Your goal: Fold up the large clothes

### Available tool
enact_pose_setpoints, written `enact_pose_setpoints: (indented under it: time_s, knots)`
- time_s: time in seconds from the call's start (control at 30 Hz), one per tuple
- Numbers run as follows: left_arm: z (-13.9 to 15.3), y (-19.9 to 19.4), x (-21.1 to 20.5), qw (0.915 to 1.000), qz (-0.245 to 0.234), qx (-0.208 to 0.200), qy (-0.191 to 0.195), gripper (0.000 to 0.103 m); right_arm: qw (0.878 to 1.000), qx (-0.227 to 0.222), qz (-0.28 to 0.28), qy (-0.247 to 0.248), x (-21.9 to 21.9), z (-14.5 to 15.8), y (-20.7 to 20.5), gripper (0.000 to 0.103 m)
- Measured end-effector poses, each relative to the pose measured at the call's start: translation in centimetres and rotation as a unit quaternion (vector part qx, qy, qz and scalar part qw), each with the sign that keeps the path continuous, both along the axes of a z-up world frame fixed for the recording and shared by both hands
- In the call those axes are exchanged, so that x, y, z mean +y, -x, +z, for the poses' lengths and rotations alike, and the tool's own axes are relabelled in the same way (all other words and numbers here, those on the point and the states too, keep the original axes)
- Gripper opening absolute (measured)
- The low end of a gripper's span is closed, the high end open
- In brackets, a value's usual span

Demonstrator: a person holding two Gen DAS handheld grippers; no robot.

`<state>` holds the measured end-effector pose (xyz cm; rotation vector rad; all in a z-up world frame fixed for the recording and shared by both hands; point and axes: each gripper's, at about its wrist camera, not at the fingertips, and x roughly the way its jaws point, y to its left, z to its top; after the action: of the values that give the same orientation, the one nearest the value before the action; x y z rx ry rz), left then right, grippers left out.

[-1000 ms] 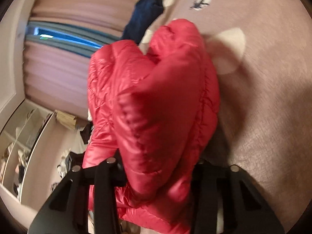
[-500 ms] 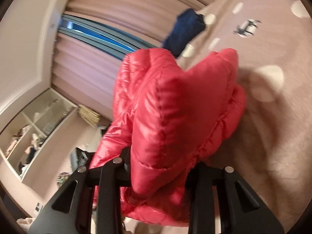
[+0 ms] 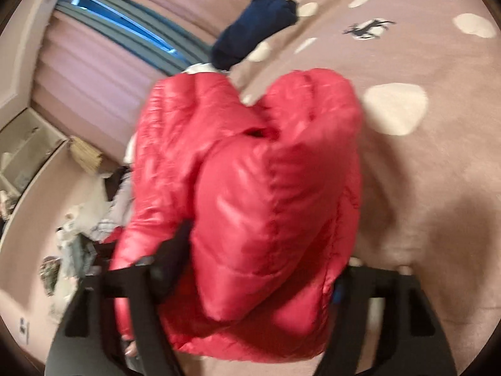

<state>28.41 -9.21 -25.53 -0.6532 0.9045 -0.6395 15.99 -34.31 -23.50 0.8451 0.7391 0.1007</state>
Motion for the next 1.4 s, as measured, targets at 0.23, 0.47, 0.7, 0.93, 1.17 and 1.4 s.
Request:
enact_pose_setpoints:
  time_s: [0.23, 0.47, 0.7, 0.93, 1.17, 1.4]
  knots:
    - [-0.4, 0.2, 0.9, 0.9998, 0.018, -0.004, 0.002, 0.084, 0.985, -0.007, 0.006, -0.171, -1.2, -4.2, -0.9, 0.059]
    - [0.1, 0.5, 1.9, 0.9997, 0.021, -0.012, 0.008, 0.08, 0.982, -0.043, 0.027, -0.18, -0.2, -4.0, -1.5, 0.027]
    - [3.0, 1.2, 2.6, 0.9976, 0.039, -0.054, 0.021, 0.079, 0.989, -0.111, 0.069, -0.062, 1.2, 3.7, -2.3, 0.021]
    - [9.7, 2.8, 4.2, 0.9876, 0.053, -0.147, 0.018, 0.079, 0.98, -0.172, 0.096, -0.007, 2.3, 10.0, -3.4, 0.021]
    - [16.1, 4.1, 6.0, 0.9747, 0.065, -0.212, 0.022, 0.079, 0.963, -0.242, 0.118, -0.008, 3.2, 15.3, -3.2, 0.021]
    - [20.0, 6.1, 8.0, 0.9642, 0.092, -0.249, 0.008, 0.079, 0.946, -0.288, 0.149, -0.003, 5.3, 17.8, -2.4, 0.022]
